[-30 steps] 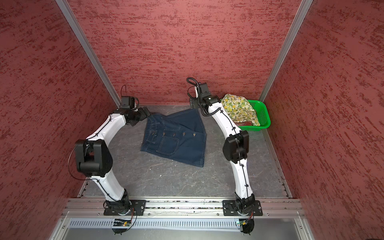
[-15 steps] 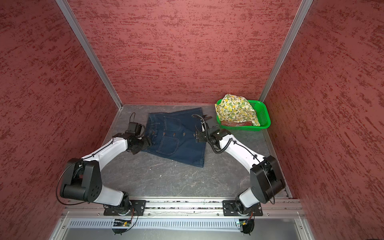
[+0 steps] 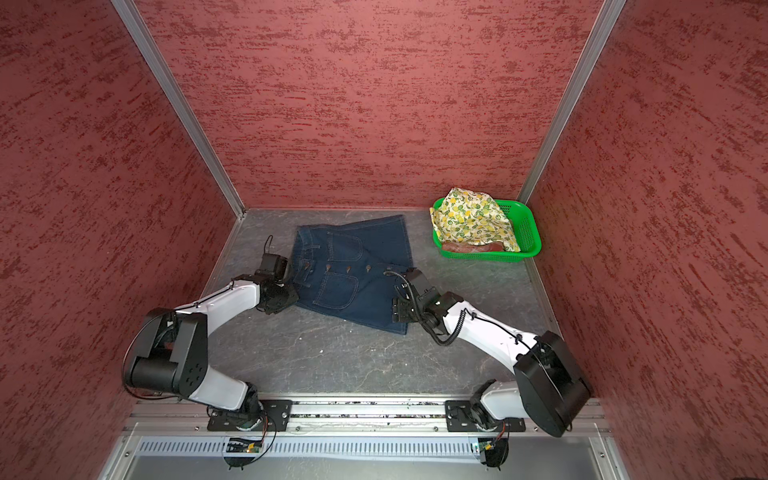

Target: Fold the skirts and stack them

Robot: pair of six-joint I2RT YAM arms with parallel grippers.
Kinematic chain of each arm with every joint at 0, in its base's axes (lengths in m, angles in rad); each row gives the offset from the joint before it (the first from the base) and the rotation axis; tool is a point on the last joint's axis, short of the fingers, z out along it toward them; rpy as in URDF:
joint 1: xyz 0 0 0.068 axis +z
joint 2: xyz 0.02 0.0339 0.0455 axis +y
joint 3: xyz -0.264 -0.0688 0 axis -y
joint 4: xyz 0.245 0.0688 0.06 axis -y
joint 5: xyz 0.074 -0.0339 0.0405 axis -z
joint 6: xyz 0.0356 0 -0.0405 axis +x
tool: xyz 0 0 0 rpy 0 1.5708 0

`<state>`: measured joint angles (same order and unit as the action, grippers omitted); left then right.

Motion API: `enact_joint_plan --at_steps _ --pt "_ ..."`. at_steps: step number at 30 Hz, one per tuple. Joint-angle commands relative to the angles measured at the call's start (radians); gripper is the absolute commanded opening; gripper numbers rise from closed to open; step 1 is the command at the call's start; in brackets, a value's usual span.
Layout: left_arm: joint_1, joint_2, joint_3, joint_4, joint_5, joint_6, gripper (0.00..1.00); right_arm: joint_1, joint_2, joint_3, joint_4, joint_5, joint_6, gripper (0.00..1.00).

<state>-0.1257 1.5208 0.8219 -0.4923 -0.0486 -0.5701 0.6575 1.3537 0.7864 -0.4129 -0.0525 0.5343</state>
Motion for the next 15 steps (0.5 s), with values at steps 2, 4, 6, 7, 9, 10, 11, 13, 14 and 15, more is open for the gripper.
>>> enact_joint_plan --at_steps 2,4,6,7,9,10,11,13,14,15 --pt "0.018 -0.005 -0.015 0.047 0.01 -0.007 0.06 0.008 -0.013 -0.046 0.061 -0.065 0.072 0.73" --pt "0.018 -0.045 -0.03 0.049 0.013 -0.015 0.04 0.01 -0.014 -0.068 0.084 -0.078 0.088 0.71" --pt "0.018 -0.101 -0.052 0.052 0.007 -0.027 0.03 0.01 -0.017 -0.091 0.117 -0.098 0.101 0.69" --pt "0.019 -0.127 -0.063 0.051 -0.004 -0.033 0.04 0.011 -0.015 -0.102 0.134 -0.106 0.108 0.68" --pt "0.03 -0.164 -0.078 0.049 -0.014 -0.045 0.13 0.015 -0.007 -0.112 0.153 -0.116 0.118 0.64" --pt "0.039 -0.176 -0.084 0.048 -0.016 -0.049 0.23 0.019 -0.003 -0.117 0.161 -0.12 0.124 0.63" --pt "0.049 -0.185 -0.088 0.048 -0.016 -0.053 0.35 0.02 -0.001 -0.124 0.17 -0.122 0.13 0.62" --pt "0.069 -0.186 -0.095 0.056 -0.004 -0.059 0.46 0.025 -0.002 -0.139 0.192 -0.128 0.143 0.62" --pt "0.076 -0.181 -0.096 0.062 0.007 -0.062 0.48 0.026 -0.001 -0.147 0.199 -0.131 0.147 0.62" --pt "0.086 -0.169 -0.093 0.069 0.024 -0.063 0.52 0.026 0.001 -0.152 0.203 -0.133 0.15 0.62"
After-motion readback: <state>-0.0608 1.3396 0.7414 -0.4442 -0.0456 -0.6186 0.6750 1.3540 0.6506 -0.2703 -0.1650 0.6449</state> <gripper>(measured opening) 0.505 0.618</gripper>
